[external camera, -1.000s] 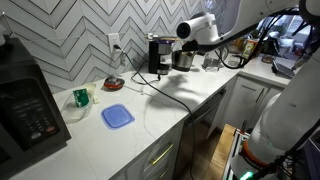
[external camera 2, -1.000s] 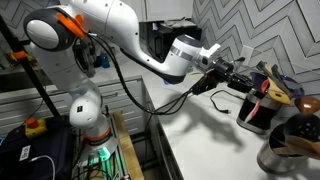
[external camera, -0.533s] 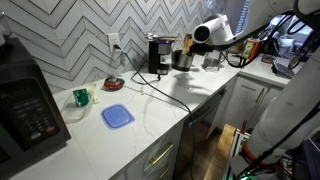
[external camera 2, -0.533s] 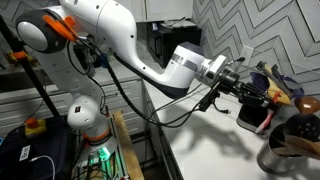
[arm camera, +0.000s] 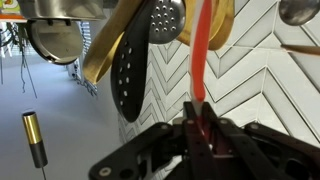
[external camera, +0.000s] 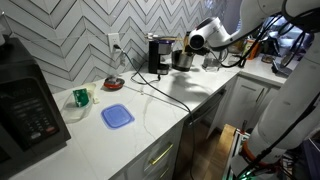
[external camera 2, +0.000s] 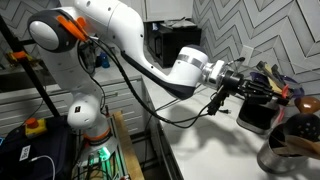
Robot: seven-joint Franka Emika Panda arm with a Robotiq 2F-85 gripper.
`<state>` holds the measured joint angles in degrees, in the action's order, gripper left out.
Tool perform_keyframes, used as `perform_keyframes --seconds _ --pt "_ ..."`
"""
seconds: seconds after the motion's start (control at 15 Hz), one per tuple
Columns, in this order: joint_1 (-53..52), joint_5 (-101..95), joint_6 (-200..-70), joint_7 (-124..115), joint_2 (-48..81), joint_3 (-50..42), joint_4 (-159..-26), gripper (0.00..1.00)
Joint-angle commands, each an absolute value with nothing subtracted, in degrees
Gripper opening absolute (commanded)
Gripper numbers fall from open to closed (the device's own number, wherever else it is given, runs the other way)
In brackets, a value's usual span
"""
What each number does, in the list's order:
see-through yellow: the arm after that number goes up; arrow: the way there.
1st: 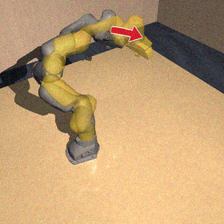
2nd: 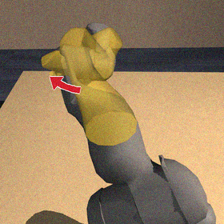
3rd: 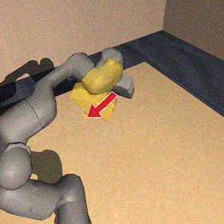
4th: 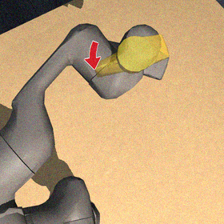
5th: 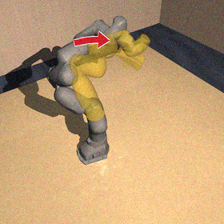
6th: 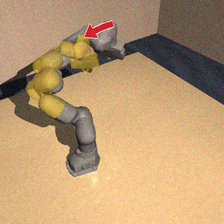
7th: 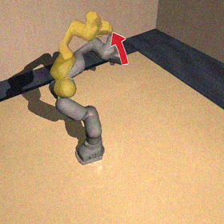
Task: Put the orange and white spoon in the silver cutlery holder on the right
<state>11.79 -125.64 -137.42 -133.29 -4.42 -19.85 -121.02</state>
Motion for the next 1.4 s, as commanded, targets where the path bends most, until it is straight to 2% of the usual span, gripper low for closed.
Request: perform_keyframes --seconds 0.0,0.33,1.07,1.13,1.2,1.33 --pt "13.7 -130.0 -138.8 -140.4 0.2 -19.7 -118.7 0.03" --pt "15.4 -135.7 -138.5 -148.8 5.5 -18.7 -115.8 0.03" --pt "19.0 -133.1 -142.9 -145.0 12.2 -16.1 -114.4 0.03" --pt "19.1 -132.7 -143.5 -144.8 12.2 -15.9 -114.3 0.10" --pt "19.3 -132.1 -144.0 -144.6 12.5 -15.6 -114.1 0.36" --pt "19.5 -131.1 -144.1 -143.6 12.1 -15.4 -113.9 0.44"
